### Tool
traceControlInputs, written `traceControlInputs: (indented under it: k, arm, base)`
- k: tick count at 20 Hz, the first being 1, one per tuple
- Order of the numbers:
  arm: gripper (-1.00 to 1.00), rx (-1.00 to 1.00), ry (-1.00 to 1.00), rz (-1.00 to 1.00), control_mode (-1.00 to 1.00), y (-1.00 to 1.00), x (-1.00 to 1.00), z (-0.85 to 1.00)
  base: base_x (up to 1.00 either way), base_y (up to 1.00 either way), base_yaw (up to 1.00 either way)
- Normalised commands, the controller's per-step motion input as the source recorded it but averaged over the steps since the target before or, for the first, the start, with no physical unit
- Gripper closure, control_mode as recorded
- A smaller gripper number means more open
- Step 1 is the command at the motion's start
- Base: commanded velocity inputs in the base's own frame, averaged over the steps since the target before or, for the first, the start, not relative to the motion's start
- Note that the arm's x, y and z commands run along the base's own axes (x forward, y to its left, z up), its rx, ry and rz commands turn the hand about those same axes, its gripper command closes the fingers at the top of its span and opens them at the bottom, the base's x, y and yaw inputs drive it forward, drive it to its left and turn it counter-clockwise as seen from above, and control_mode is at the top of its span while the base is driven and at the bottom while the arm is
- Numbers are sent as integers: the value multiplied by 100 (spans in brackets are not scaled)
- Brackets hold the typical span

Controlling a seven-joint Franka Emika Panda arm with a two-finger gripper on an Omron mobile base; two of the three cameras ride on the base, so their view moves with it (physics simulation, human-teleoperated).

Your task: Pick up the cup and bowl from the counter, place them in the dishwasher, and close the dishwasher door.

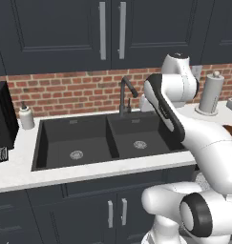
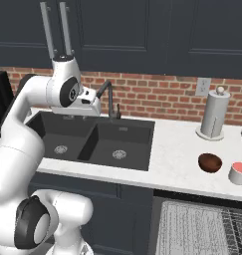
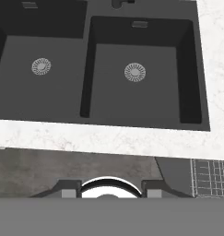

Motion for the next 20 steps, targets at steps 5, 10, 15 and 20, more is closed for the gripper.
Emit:
traceControlInputs:
  k: [5,10,15,20]
  arm:
    - [-100,0,0,0,100,0,0,0]
    - [-100,0,0,0,100,0,0,0]
    - [-100,0,0,0,100,0,0,0]
    - [-100,0,0,0,100,0,0,0]
  base:
    - [-2,0,0]
    - [-9,0,-18]
    - [-2,5,-38]
    - [0,31,-47]
